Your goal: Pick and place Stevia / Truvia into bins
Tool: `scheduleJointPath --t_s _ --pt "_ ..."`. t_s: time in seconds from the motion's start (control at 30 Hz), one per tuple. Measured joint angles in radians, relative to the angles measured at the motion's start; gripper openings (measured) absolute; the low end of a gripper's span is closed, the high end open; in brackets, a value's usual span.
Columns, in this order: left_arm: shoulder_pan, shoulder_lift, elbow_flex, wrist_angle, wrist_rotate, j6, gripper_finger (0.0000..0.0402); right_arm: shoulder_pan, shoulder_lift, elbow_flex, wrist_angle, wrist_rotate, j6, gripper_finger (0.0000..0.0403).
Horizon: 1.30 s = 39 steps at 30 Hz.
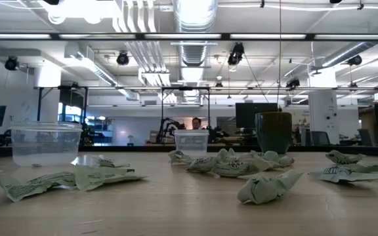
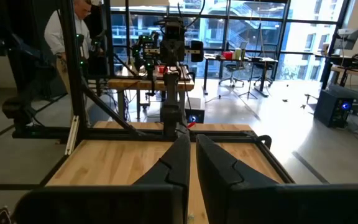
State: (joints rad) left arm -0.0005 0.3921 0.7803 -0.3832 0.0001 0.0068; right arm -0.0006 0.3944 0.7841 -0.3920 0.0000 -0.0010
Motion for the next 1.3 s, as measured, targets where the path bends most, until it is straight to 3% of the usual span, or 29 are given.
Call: scheduleJointPath --t_s 0.53,0.73,0.9,1.17,1.3 --pt "0.000 0.000 0.000 0.000 0.000 0.000 0.0000 0.000 0.000 0.000 0.014 0.000 0.005 0.0018" --pt "0.000 0.000 0.000 0.000 0.000 0.000 0.0000 0.000 0.000 0.000 0.020 0.018 0.249 0.0018" --pt "0.000 0.000 0.000 0.001 0.000 0.000 0.0000 0.000 0.018 0.001 0.044 0.080 0.352 0.0018" --pt "0.000 0.010 0.000 0.145 0.000 -0.010 0.0000 0.000 0.037 0.001 0.051 0.080 0.357 0.0018" --pt "0.000 0.015 0.000 0.265 -0.008 -0.148 0.0000 0.000 0.050 0.001 0.063 0.087 0.259 0.0018"
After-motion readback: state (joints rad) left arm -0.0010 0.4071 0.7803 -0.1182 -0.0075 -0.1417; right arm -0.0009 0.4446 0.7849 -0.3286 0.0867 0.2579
